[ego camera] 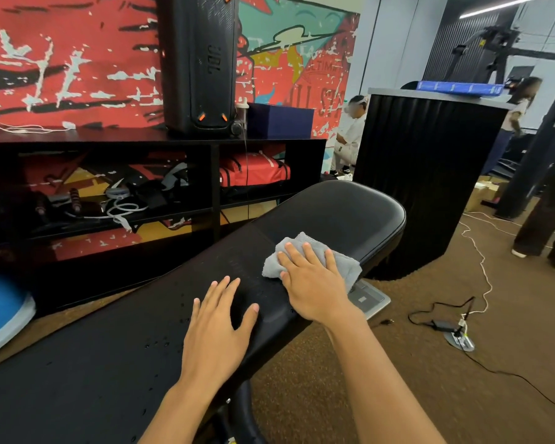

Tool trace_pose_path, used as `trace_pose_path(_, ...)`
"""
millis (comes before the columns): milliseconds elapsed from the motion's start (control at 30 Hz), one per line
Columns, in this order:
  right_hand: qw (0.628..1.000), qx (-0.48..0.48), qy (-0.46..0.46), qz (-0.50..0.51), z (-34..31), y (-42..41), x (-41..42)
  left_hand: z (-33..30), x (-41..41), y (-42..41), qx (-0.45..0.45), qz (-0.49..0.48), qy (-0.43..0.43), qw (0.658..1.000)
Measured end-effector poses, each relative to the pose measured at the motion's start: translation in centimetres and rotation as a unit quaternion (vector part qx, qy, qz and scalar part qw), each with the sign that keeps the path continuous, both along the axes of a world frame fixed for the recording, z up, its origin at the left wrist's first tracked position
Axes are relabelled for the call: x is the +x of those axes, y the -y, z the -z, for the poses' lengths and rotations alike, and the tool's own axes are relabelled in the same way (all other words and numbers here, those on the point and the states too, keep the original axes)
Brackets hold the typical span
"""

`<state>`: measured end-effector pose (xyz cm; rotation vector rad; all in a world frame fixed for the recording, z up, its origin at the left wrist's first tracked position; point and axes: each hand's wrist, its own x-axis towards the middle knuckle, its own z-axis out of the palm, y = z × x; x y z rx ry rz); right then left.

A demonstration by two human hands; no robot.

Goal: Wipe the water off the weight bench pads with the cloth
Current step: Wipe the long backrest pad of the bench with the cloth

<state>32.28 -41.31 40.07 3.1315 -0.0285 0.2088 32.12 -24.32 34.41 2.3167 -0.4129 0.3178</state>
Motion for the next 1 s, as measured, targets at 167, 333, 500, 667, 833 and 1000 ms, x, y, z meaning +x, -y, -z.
trace_pose_path(167, 0.999, -0.012, -0.012, -0.047, 0.4, -1.5, 0.5, 0.2, 0.0, -0.5, -0.033, -0.015, 0.007, 0.999)
trace_pose_path(333, 0.995, 0.008, 0.014, -0.097, 1.6, -2.3, -1.3, 0.5, -0.1, -0.4, -0.051, -0.02, 0.001, 0.998)
trace_pose_path(500, 0.992, 0.061, 0.06, -0.088, 2.1, -1.6, -3.7, 0.6, -0.3, -0.1, -0.038, -0.02, -0.001, 0.999)
trace_pose_path(667, 0.989, 0.088, 0.097, -0.061, 3.1, -0.5, -4.9, 0.3, -0.5, -0.5, -0.031, -0.021, -0.005, 0.999)
trace_pose_path(833, 0.987, 0.094, 0.131, -0.009, 3.3, 1.3, -5.9, 0.3, -0.4, -1.4, -0.016, -0.02, -0.009, 1.0)
trace_pose_path(1000, 0.98, 0.085, 0.157, 0.092, 1.9, 6.0, -5.3, 0.8, -0.4, -1.7, 0.011, -0.008, -0.03, 0.999)
